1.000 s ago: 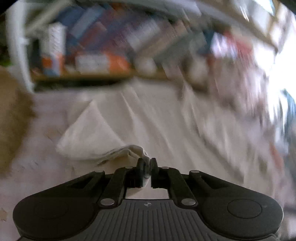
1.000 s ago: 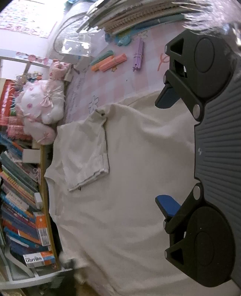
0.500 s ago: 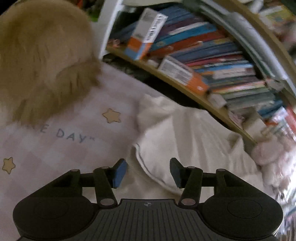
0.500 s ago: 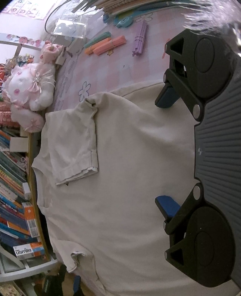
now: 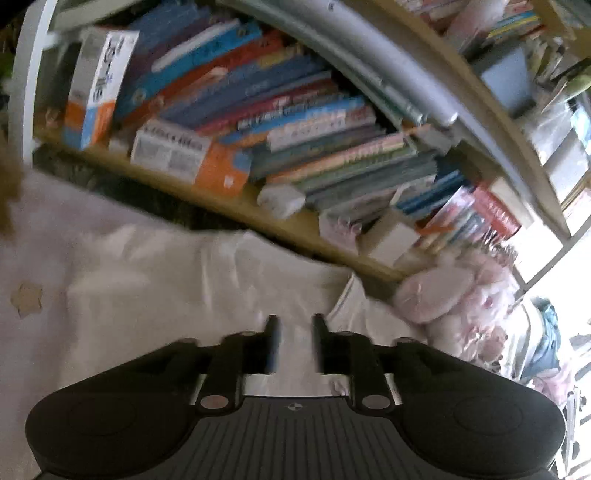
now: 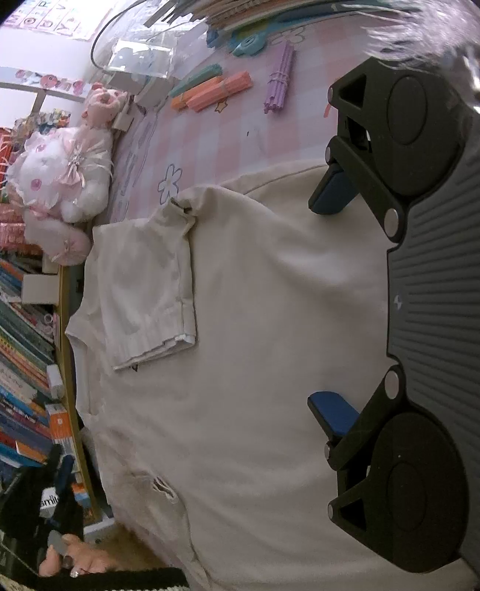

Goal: Fold clothes

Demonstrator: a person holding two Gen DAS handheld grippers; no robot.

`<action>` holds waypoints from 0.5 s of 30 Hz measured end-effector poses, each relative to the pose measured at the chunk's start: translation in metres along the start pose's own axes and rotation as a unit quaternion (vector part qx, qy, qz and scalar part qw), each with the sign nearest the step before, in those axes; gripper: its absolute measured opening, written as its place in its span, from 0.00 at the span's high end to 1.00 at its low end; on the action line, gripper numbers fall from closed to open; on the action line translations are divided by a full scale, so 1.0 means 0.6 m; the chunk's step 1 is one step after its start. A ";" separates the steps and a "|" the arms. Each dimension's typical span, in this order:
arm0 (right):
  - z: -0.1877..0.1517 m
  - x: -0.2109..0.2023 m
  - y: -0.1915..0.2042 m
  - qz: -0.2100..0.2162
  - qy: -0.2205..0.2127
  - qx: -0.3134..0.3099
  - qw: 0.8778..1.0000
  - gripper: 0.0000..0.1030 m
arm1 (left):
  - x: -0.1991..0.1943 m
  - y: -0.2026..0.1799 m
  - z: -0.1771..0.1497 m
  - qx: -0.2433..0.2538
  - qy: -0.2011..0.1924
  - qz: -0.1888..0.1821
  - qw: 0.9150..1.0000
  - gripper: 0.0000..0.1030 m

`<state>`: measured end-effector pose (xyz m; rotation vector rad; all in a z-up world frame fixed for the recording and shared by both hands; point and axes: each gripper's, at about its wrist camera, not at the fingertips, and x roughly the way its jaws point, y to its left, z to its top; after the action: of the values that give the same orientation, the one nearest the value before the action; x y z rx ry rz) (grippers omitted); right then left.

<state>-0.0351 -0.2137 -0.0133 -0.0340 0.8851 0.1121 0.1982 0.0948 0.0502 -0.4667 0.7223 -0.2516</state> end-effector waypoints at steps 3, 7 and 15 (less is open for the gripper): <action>-0.005 -0.003 -0.001 -0.002 -0.003 0.002 1.000 0.00 | -0.024 0.062 0.012 -0.005 -0.027 0.067 0.997 0.58; -0.011 -0.007 -0.001 -0.006 -0.008 0.006 1.000 0.00 | -0.011 0.165 0.031 -0.006 0.004 0.166 0.986 0.63; -0.011 -0.007 0.005 -0.016 -0.007 0.013 1.000 0.00 | 0.062 0.207 0.049 -0.010 0.040 0.147 0.988 0.60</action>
<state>-0.0431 -0.2117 -0.0145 -0.0231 0.8715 0.0712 0.2532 0.1981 -0.0129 -0.3637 0.8617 0.0148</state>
